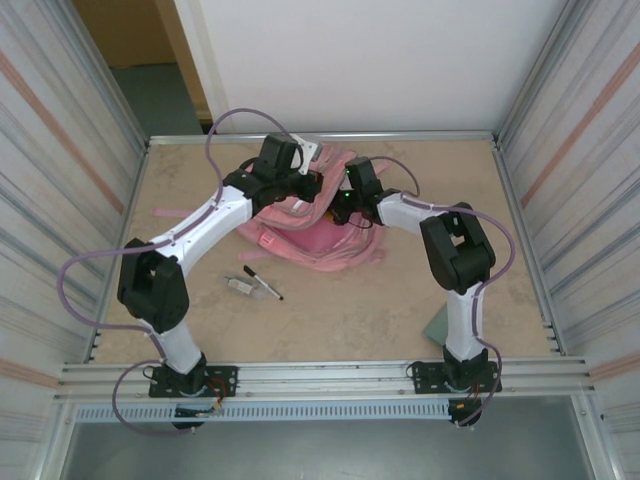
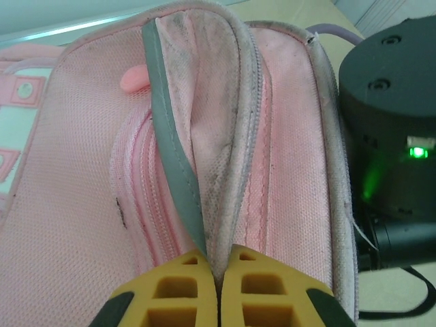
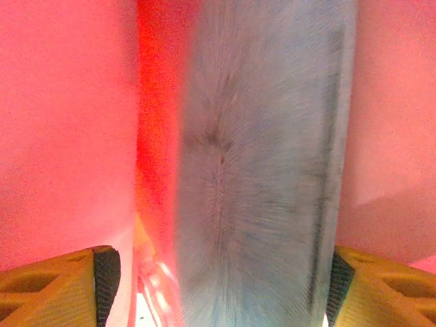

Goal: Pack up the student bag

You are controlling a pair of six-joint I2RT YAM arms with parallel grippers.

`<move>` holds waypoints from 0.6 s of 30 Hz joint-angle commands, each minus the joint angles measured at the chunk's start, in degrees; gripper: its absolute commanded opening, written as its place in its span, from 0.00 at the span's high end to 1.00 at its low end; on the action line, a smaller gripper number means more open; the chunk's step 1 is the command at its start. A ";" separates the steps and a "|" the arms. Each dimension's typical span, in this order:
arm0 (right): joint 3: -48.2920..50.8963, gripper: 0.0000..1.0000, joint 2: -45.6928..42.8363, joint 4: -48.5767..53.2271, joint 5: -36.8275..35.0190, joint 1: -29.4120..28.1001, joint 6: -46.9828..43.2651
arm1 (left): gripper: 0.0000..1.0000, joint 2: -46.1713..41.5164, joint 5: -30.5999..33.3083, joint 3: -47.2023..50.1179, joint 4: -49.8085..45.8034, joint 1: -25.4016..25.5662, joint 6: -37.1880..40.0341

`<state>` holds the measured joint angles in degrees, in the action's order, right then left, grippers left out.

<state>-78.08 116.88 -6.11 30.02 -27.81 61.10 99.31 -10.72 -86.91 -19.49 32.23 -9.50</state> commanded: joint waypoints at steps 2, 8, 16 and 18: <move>0.77 0.19 -2.68 -2.58 7.82 2.22 -0.98 | 1.00 -2.66 -4.78 -1.87 6.33 -0.18 0.11; 0.92 0.30 0.50 -2.72 12.20 2.90 -0.40 | 1.00 -2.86 -7.60 -0.55 7.46 -1.94 -1.66; 1.89 0.43 5.04 -8.74 7.51 -2.24 9.42 | 1.00 -3.35 -10.09 1.46 9.30 -3.21 -3.83; 1.07 0.48 6.89 -11.66 6.45 -3.06 11.89 | 1.00 -3.55 -10.22 1.76 9.80 -3.31 -3.85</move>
<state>-76.90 121.21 -13.17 38.15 -29.23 67.59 99.31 -17.63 -85.34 -16.53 29.23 -12.51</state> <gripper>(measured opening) 0.537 0.055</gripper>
